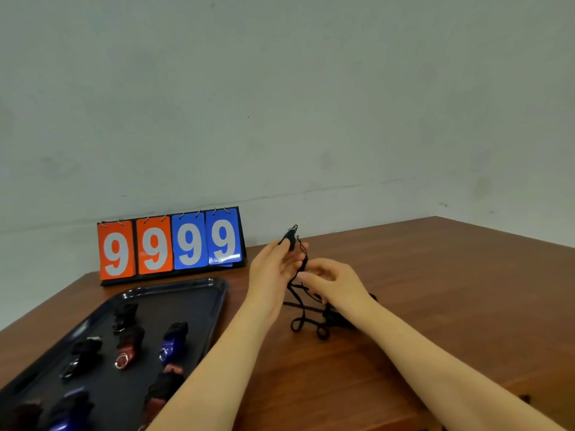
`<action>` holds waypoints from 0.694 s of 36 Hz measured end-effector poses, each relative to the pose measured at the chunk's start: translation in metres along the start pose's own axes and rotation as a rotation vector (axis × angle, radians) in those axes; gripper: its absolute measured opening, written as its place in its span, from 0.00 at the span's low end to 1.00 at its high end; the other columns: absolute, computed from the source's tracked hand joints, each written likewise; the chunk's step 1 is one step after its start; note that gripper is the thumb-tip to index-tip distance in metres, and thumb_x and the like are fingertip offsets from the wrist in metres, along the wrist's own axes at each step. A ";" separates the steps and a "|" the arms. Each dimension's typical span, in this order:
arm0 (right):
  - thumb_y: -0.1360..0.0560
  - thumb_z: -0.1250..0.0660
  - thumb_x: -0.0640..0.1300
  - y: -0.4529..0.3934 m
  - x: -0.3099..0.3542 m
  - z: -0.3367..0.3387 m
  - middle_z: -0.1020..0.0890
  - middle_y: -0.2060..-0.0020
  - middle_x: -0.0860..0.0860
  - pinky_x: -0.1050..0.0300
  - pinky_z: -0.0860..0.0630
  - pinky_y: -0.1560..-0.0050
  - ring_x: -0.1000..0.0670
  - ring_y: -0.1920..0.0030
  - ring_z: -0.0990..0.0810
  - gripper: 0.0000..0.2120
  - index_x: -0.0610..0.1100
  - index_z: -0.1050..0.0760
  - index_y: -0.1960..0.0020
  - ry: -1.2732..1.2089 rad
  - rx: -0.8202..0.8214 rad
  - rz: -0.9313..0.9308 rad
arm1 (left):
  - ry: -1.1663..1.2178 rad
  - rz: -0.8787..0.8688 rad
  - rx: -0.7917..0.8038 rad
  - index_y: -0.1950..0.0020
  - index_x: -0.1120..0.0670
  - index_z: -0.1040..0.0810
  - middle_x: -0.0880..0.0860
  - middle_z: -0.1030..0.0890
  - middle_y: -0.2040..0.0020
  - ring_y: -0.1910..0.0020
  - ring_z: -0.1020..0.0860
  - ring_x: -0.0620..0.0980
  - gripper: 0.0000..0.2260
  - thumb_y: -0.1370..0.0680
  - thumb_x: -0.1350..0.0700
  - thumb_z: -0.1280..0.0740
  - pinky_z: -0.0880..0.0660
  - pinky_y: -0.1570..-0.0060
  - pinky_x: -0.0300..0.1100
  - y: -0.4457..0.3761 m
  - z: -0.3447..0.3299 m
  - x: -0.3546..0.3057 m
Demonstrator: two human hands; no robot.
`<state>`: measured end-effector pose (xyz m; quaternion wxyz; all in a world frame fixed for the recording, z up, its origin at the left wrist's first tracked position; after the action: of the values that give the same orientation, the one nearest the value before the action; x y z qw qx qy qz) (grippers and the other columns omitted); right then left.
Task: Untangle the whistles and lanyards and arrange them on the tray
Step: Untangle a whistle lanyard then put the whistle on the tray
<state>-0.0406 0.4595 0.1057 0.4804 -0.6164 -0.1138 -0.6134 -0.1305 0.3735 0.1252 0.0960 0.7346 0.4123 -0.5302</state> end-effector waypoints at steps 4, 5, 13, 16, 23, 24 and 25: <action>0.23 0.34 0.48 0.000 -0.003 0.002 0.18 0.59 0.51 0.68 0.28 0.67 0.58 0.62 0.22 0.06 0.47 0.20 0.50 0.038 0.006 -0.041 | 0.093 0.026 0.019 0.45 0.60 0.22 0.59 0.16 0.53 0.58 0.19 0.49 0.08 0.19 0.59 0.38 0.22 0.54 0.41 0.000 0.000 0.001; 0.22 0.34 0.47 -0.001 -0.003 0.004 0.20 0.61 0.51 0.67 0.28 0.66 0.57 0.63 0.23 0.07 0.45 0.20 0.51 0.036 0.000 -0.053 | 0.099 0.029 0.014 0.44 0.60 0.22 0.59 0.16 0.51 0.57 0.19 0.49 0.08 0.20 0.59 0.38 0.22 0.53 0.42 0.000 0.001 0.001; 0.19 0.42 0.43 -0.003 -0.007 0.017 0.18 0.66 0.48 0.60 0.27 0.55 0.51 0.63 0.21 0.16 0.41 0.25 0.62 -0.227 -0.100 -0.148 | 0.211 0.086 -0.071 0.41 0.57 0.24 0.57 0.16 0.50 0.51 0.18 0.51 0.09 0.19 0.57 0.38 0.23 0.50 0.42 -0.003 0.010 0.007; 0.20 0.38 0.46 -0.005 -0.004 0.023 0.30 0.74 0.50 0.61 0.29 0.64 0.51 0.73 0.30 0.16 0.42 0.32 0.65 -0.259 -0.057 -0.117 | 0.249 0.083 -0.094 0.41 0.55 0.25 0.58 0.16 0.47 0.48 0.18 0.51 0.09 0.18 0.55 0.39 0.24 0.50 0.42 -0.004 0.014 0.007; 0.25 0.32 0.52 -0.006 -0.005 0.040 0.32 0.74 0.48 0.57 0.31 0.62 0.50 0.71 0.33 0.19 0.42 0.32 0.67 0.138 -0.090 -0.048 | 0.320 -0.031 -0.284 0.29 0.52 0.34 0.58 0.17 0.45 0.48 0.18 0.50 0.16 0.17 0.53 0.41 0.24 0.50 0.41 -0.004 0.039 -0.003; 0.24 0.32 0.51 -0.006 -0.003 0.042 0.33 0.75 0.48 0.57 0.29 0.60 0.50 0.71 0.33 0.18 0.42 0.32 0.66 0.044 -0.111 -0.068 | 0.350 -0.030 -0.307 0.28 0.53 0.35 0.58 0.18 0.44 0.48 0.18 0.50 0.17 0.17 0.53 0.41 0.23 0.50 0.41 -0.003 0.042 -0.003; 0.23 0.33 0.50 -0.007 -0.002 0.045 0.34 0.76 0.49 0.57 0.28 0.58 0.49 0.73 0.34 0.17 0.42 0.32 0.65 -0.080 -0.152 -0.100 | 0.380 -0.027 -0.322 0.28 0.53 0.35 0.59 0.19 0.43 0.47 0.18 0.51 0.17 0.17 0.54 0.41 0.23 0.50 0.41 -0.003 0.044 -0.003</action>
<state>-0.0166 0.4969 0.1172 0.3961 -0.6688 -0.1167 -0.6182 -0.1641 0.3485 0.1105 0.1254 0.7907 0.5122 -0.3112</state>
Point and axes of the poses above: each hand's wrist, its own y-axis away from the middle knuckle, its own z-axis out of the back of the hand, x = y × z, the point moved 6 cm from there along -y, towards the middle knuckle
